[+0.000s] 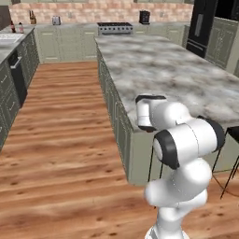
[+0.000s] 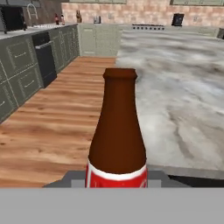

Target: Place the large bottle from the dining counter next to the other large bottle outside the sink, and place the small bottle from the dining counter next to the other small bottle inside the sink.

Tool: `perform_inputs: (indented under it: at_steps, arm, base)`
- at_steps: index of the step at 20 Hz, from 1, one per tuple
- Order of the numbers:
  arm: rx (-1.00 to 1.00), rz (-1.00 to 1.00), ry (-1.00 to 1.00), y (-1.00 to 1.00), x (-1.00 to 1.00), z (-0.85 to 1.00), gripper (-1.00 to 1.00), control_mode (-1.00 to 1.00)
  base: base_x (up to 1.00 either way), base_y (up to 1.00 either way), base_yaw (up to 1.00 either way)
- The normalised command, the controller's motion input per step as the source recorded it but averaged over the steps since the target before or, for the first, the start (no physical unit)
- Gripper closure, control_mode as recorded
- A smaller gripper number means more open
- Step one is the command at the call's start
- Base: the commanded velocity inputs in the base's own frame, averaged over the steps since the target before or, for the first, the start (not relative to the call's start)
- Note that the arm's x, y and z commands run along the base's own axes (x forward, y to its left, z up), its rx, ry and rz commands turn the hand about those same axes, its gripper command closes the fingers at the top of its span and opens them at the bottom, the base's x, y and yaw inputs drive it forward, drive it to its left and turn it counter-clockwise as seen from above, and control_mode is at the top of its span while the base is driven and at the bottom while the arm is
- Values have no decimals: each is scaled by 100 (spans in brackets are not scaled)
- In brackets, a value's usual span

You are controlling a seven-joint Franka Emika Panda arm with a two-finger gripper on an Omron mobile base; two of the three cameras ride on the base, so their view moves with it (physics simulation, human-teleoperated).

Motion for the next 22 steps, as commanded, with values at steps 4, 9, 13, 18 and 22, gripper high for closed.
perform_inputs:
  at_steps: [4,9,13,18,22]
  arm:
    - [0,0,0,0,0,0,100,100]
    - [0,0,0,0,0,0,100,100]
    - [0,0,0,0,0,0,100,100]
    - [0,0,0,0,0,0,100,100]
    - [0,0,0,0,0,0,100,100]
  base:
    - [57,93,11]
    - [95,58,3]
    - [100,20,0]
    - [100,20,0]
    - [100,52,1]
